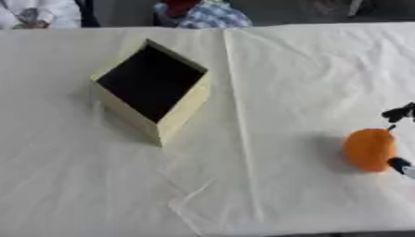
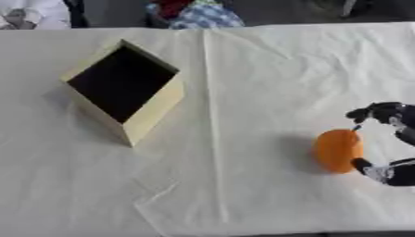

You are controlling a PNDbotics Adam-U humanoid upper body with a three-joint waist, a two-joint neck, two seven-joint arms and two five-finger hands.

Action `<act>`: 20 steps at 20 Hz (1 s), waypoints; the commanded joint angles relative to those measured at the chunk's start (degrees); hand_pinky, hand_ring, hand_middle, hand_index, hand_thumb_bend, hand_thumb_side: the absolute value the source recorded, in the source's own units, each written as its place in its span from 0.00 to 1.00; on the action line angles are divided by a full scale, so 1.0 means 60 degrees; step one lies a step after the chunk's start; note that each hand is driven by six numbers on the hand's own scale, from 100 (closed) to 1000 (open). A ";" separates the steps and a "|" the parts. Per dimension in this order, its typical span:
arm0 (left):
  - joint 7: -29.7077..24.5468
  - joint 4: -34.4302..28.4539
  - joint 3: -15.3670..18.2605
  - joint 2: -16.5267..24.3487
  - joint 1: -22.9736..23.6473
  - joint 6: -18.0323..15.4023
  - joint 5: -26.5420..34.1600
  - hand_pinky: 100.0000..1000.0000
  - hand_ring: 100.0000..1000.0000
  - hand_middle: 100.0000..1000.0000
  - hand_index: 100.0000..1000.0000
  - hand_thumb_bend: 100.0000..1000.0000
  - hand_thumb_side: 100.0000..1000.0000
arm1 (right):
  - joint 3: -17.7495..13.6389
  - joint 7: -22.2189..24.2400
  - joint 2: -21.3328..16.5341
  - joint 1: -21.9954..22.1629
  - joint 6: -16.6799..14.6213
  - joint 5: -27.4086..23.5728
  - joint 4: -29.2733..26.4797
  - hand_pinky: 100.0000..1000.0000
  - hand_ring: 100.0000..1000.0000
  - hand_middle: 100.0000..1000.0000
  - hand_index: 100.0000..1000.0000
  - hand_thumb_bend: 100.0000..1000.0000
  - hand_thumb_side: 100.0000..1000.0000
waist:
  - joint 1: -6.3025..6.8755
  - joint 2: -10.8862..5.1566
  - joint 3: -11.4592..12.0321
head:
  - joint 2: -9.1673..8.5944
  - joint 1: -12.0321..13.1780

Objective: Pick up objects on the table and place them in the box.

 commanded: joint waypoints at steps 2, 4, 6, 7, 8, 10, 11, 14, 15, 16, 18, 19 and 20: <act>-0.0037 -0.0181 -0.0019 0.0219 -0.0065 -0.0009 -0.0010 0.69 0.77 0.77 0.70 0.00 0.74 | -0.0197 0.0258 -0.0620 -0.0125 0.0507 -0.0322 -0.0141 0.74 0.83 0.71 0.89 0.36 0.00 | -0.0013 -0.0103 0.0008 | -0.0044 -0.0019; -0.0048 -0.0181 -0.0027 0.0216 -0.0069 -0.0009 -0.0005 0.69 0.77 0.77 0.70 0.00 0.74 | -0.0147 0.0258 -0.0733 -0.0207 0.0832 -0.0446 -0.0141 0.74 0.83 0.71 0.89 0.31 0.00 | -0.0011 -0.0094 0.0024 | -0.0048 -0.0037; -0.0066 -0.0181 -0.0037 0.0208 -0.0078 -0.0008 0.0000 0.69 0.77 0.77 0.70 0.00 0.74 | -0.0076 0.0262 -0.0821 -0.0279 0.1087 -0.0542 -0.0141 0.74 0.83 0.71 0.89 0.28 0.00 | -0.0008 -0.0081 0.0037 | -0.0044 -0.0059; -0.0076 -0.0181 -0.0039 0.0209 -0.0086 -0.0008 0.0001 0.69 0.77 0.77 0.70 0.00 0.74 | -0.0031 0.0274 -0.0860 -0.0304 0.1192 -0.0597 -0.0141 0.74 0.83 0.72 0.89 0.28 0.00 | -0.0006 -0.0073 0.0043 | -0.0040 -0.0068; -0.0083 -0.0181 -0.0040 0.0207 -0.0093 -0.0008 0.0004 0.69 0.77 0.77 0.70 0.00 0.73 | 0.0012 0.0301 -0.0894 -0.0332 0.1281 -0.0652 -0.0141 0.74 0.83 0.72 0.88 0.27 0.00 | -0.0005 -0.0068 0.0050 | -0.0035 -0.0083; -0.0091 -0.0181 -0.0042 0.0201 -0.0104 -0.0004 0.0012 0.69 0.77 0.77 0.70 0.00 0.74 | 0.0084 0.0368 -0.0944 -0.0397 0.1430 -0.0754 -0.0141 0.74 0.83 0.71 0.88 0.26 0.00 | -0.0005 -0.0059 0.0064 | -0.0040 -0.0106; -0.0095 -0.0181 -0.0043 0.0197 -0.0106 -0.0001 0.0015 0.69 0.77 0.77 0.70 0.00 0.74 | 0.0118 0.0405 -0.0963 -0.0427 0.1499 -0.0800 -0.0141 0.74 0.83 0.71 0.88 0.25 0.00 | -0.0005 -0.0055 0.0072 | -0.0046 -0.0112; -0.0100 -0.0181 -0.0045 0.0188 -0.0111 0.0006 0.0024 0.69 0.77 0.77 0.70 0.00 0.74 | 0.0230 0.0538 -0.1016 -0.0516 0.1700 -0.0929 -0.0141 0.74 0.83 0.72 0.88 0.25 0.00 | -0.0005 -0.0045 0.0093 | -0.0054 -0.0142; -0.0105 -0.0181 -0.0049 0.0183 -0.0115 0.0009 0.0026 0.69 0.77 0.77 0.70 0.00 0.74 | 0.0283 0.0602 -0.1041 -0.0539 0.1784 -0.0974 -0.0141 0.74 0.83 0.72 0.88 0.24 0.00 | -0.0007 -0.0039 0.0102 | -0.0063 -0.0155; -0.0109 -0.0181 -0.0052 0.0177 -0.0120 0.0011 0.0029 0.69 0.77 0.77 0.70 0.00 0.74 | 0.0349 0.0670 -0.1056 -0.0560 0.1851 -0.1056 -0.0141 0.74 0.83 0.72 0.88 0.25 0.00 | -0.0008 -0.0034 0.0112 | -0.0068 -0.0169; -0.0114 -0.0181 -0.0052 0.0165 -0.0126 0.0015 0.0036 0.69 0.77 0.77 0.70 0.00 0.74 | 0.0464 0.0816 -0.1108 -0.0600 0.2019 -0.1195 -0.0141 0.75 0.83 0.72 0.88 0.25 0.00 | -0.0011 -0.0023 0.0130 | -0.0066 -0.0193; -0.0119 -0.0181 -0.0054 0.0158 -0.0129 0.0020 0.0037 0.69 0.77 0.77 0.70 0.00 0.74 | 0.0532 0.0907 -0.1129 -0.0622 0.2122 -0.1216 -0.0141 0.75 0.84 0.72 0.87 0.25 0.00 | -0.0012 -0.0014 0.0144 | -0.0068 -0.0206; -0.0124 -0.0181 -0.0055 0.0151 -0.0132 0.0024 0.0037 0.69 0.77 0.77 0.70 0.00 0.74 | 0.0589 0.0983 -0.1140 -0.0642 0.2209 -0.1226 -0.0141 0.75 0.83 0.72 0.87 0.26 0.00 | -0.0014 -0.0007 0.0154 | -0.0067 -0.0216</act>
